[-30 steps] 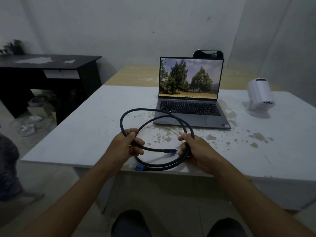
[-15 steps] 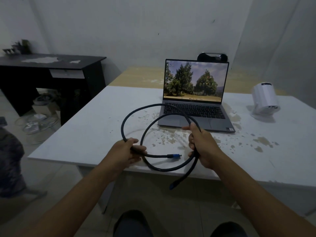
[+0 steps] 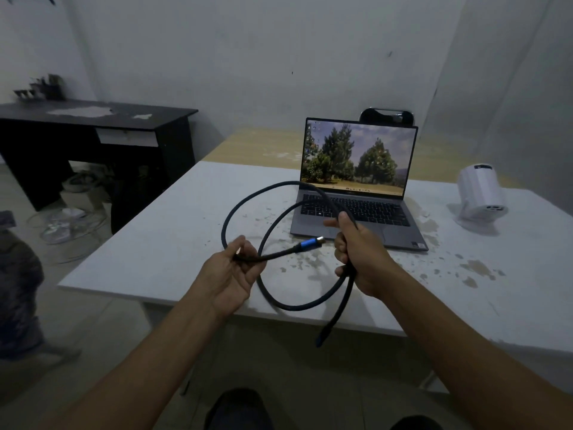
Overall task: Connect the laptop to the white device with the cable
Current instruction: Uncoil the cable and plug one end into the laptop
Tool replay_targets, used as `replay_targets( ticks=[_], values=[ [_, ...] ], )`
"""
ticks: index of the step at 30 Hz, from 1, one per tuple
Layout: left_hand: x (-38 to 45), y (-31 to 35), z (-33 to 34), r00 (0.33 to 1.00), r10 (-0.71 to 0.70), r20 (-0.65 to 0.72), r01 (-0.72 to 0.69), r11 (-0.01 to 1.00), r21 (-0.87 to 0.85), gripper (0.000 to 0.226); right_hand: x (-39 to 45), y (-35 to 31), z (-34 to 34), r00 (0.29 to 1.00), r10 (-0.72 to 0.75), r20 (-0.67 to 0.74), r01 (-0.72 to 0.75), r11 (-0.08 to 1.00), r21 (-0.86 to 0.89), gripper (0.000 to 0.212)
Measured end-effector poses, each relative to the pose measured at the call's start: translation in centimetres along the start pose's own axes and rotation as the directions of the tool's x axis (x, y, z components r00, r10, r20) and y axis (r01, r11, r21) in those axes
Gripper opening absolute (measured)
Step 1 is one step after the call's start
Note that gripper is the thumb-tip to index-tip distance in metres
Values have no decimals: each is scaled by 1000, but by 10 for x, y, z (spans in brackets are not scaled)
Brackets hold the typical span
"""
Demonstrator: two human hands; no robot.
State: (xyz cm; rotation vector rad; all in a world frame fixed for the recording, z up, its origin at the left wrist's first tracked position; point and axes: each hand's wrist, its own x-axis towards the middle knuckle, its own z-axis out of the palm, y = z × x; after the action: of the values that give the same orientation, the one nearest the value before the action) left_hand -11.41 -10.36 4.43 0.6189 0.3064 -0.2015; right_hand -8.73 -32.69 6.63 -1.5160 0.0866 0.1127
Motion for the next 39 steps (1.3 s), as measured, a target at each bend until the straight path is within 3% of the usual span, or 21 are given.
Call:
replay_targets(
  ticks=[9, 15, 19, 22, 26, 30, 35, 39],
  values=[
    [36, 51, -7, 979, 181, -98, -190, 977, -98, 17, 48, -48, 72, 999, -27, 27, 25, 998, 63, 45],
    [89, 80, -2, 939, 264, -220, -292, 950, -106, 16, 123, -77, 123, 994, -104, 43, 105, 994, -16, 46],
    [157, 104, 2, 867, 359, -345, -359, 931, 65, 31, 193, -82, 131, 993, -119, 19, 120, 991, -51, 43],
    [224, 129, 8, 825, 458, -331, -391, 886, 251, 39, 261, -83, 133, 986, -164, -24, 162, 985, -62, 40],
    [307, 148, 11, 784, 511, -352, -395, 849, 351, 36, 353, -77, 139, 968, -234, -86, 227, 970, -82, 40],
    [334, 133, 1, 721, 592, -359, -388, 775, 500, 41, 419, -58, 148, 946, -259, -193, 244, 965, -98, 44],
    [330, 136, -2, 687, 669, -285, -412, 681, 606, 44, 460, -39, 152, 918, -176, -355, 63, 949, -308, 47],
    [331, 134, 2, 722, 652, -233, -418, 679, 603, 42, 476, -38, 162, 917, 91, -388, -269, 859, -435, 60]
  ],
)
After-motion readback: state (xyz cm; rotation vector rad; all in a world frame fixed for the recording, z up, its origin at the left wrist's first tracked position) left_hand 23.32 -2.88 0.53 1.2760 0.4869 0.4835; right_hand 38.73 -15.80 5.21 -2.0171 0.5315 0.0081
